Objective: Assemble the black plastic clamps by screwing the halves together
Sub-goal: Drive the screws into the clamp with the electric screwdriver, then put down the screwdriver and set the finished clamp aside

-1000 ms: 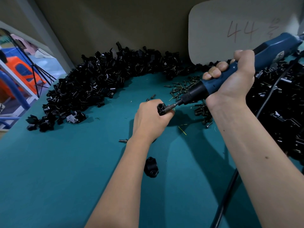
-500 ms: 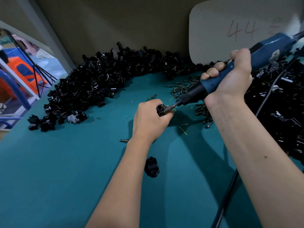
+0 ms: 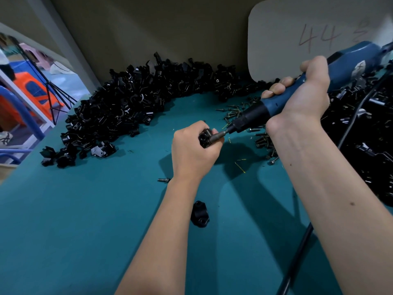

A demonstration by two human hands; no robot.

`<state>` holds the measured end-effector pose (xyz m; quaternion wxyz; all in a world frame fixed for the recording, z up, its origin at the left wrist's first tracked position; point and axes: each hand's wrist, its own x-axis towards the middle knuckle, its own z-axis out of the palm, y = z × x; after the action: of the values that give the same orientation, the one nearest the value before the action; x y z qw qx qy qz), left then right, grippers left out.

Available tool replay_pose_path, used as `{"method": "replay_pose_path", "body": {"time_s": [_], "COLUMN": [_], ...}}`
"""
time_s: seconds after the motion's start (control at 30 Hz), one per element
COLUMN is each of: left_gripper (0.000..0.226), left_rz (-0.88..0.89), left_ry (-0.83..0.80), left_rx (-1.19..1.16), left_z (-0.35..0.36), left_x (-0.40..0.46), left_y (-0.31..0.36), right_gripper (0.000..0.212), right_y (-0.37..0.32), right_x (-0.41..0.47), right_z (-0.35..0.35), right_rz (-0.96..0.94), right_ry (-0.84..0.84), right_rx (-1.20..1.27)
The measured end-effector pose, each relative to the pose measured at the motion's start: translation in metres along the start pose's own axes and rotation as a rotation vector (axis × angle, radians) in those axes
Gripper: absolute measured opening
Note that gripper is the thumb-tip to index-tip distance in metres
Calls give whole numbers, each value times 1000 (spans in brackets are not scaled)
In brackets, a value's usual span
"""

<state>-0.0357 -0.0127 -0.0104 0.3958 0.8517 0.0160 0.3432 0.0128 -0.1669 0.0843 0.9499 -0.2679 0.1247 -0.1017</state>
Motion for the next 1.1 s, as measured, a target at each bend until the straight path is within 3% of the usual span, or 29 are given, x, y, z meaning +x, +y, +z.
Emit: {"method": "replay_pose_path", "body": {"time_s": [0.33, 0.43, 0.63, 0.73, 0.8, 0.87, 0.97, 1.03, 1.1], "left_gripper": [27, 26, 36, 31, 26, 19, 15, 23, 31], "left_rz": [134, 139, -237, -290, -293, -318, -449, -616, -747], "left_ry": [152, 127, -401, -722, -835, -721, -284, -66, -19], "left_rx": [255, 220, -310, -516, -626, -638, -616, -739, -941], "left_z": [-1, -2, -1, -13, -18, -19, -18, -24, -30], "left_x": [3, 3, 2, 6, 7, 7, 13, 19, 24], "left_y": [0, -1, 3, 1, 1, 2, -4, -14, -21], "right_gripper": [18, 18, 34, 18, 18, 24, 31, 34, 44], "right_y": [-1, -2, -14, -20, -21, -19, -17, -16, -13], "right_x": [-2, -1, -11, -13, -14, -14, -10, -6, -1], "right_z": [4, 3, 4, 8, 10, 12, 11, 7, 3], "right_rz": [-35, -21, -47, -67, -59, -19, 78, 91, 103], "right_ry": [71, 16, -630, -776, -778, -645, -343, -227, -209], "right_rx": [-43, -8, -71, -109, -94, -33, 81, -4, -210]}}
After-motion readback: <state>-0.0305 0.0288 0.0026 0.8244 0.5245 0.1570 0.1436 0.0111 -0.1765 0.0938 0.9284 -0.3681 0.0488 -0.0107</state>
